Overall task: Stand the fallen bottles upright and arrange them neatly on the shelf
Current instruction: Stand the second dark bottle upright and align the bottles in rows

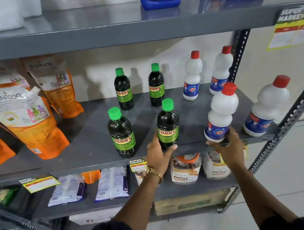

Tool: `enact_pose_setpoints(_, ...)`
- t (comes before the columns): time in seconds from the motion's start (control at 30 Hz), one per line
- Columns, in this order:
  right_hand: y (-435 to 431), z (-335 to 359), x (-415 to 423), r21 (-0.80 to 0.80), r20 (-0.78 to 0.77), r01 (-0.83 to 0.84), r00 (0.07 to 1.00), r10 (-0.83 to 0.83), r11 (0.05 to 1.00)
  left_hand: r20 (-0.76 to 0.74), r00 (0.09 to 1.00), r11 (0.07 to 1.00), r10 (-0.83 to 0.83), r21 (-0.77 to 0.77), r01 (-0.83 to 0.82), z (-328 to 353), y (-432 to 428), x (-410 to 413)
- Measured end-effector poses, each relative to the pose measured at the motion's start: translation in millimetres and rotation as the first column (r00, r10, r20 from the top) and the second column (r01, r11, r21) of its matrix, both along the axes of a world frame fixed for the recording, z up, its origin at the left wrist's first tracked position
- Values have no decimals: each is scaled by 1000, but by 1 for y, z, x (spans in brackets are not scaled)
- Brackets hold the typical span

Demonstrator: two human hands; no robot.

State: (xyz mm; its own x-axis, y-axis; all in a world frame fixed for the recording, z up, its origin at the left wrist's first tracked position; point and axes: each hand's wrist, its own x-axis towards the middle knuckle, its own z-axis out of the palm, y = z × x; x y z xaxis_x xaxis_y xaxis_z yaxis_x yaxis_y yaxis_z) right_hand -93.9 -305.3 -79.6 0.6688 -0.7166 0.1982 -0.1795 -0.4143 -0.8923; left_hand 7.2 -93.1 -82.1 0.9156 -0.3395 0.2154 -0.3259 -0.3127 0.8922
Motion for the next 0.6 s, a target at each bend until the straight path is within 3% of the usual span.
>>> enact_pose_setpoints(0.3,-2,-4,0,-26,-10,-1,1000,1,1000,99,962,965,253,50,-259,-2,-21,-16)
enact_pose_setpoints(0.6,0,-2,-1,-43,2,-31,1000,31,999,58,978,968,201,141,-207,-2,-16,-14)
